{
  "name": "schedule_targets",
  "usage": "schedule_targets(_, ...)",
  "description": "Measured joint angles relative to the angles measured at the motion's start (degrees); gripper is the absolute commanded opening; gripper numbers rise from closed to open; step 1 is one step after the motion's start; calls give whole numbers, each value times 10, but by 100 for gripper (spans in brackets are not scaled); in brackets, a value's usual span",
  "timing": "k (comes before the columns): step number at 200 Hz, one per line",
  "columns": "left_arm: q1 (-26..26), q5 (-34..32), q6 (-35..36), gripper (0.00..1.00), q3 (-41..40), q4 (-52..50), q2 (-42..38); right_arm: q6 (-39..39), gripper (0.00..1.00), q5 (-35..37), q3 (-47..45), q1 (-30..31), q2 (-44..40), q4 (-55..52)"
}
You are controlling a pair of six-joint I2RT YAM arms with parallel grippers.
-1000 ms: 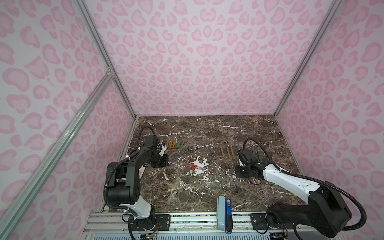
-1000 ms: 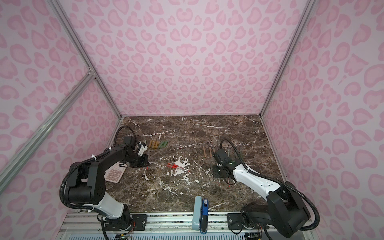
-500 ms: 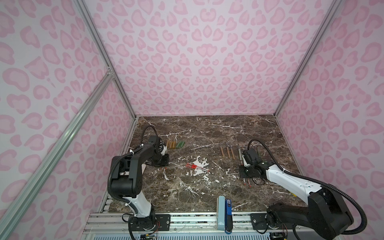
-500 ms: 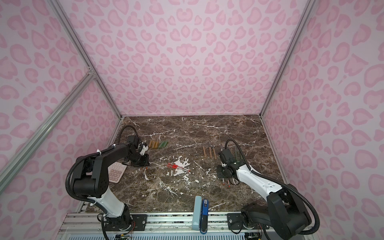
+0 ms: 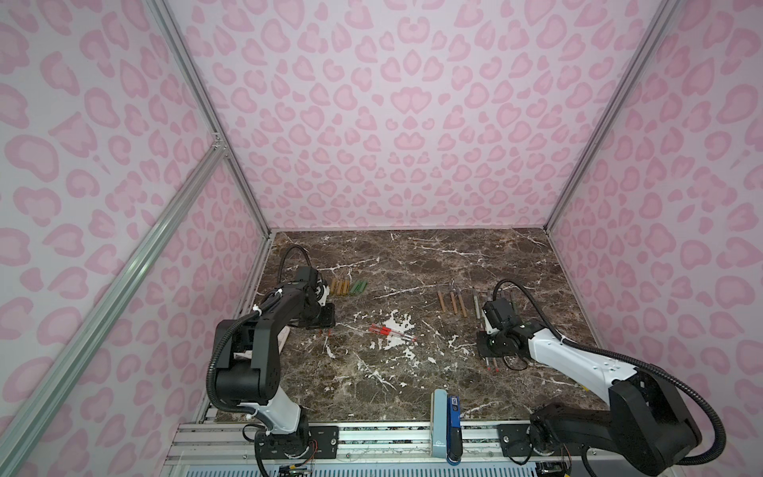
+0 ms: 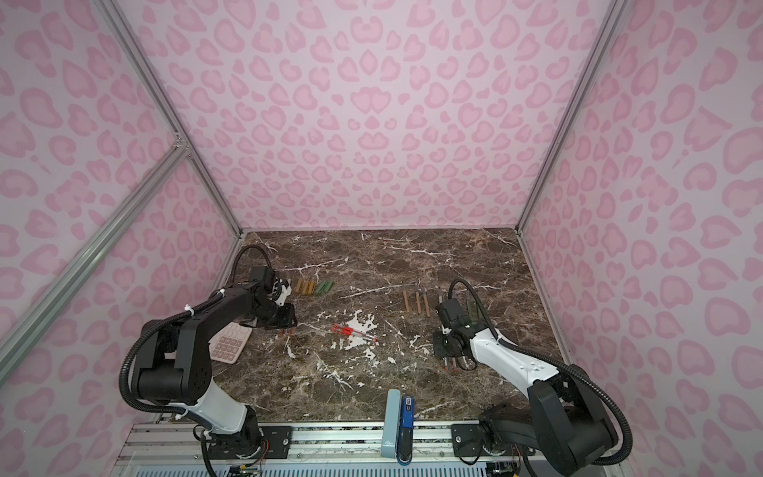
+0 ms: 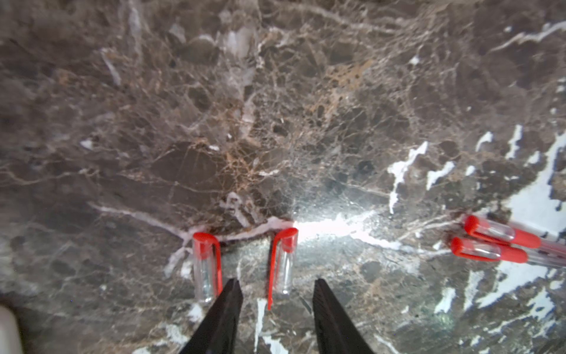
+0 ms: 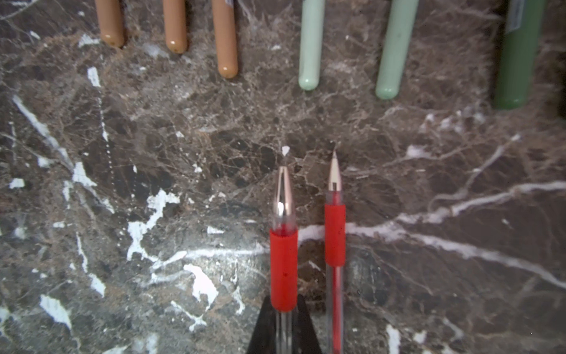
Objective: Remove pen caps from pens
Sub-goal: Place the pen at the middle-right of the table.
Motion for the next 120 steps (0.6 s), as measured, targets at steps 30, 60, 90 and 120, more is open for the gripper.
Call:
schedule_targets(30,-1,2,3,58,-24,12,-63,0,0,2,-5,0,7,3)
schedule_targets(60,-1,5,21,69,-49,21,-113,0,11,7,-4,-3,20,3)
schedule_targets(90,-1,11,37,78,-76,47,-155,0,19,16,-2,-3,21,0)
schedule_targets(120,6,16,45,85,-84,62,-181,7,23,24,0,-3,12,0)
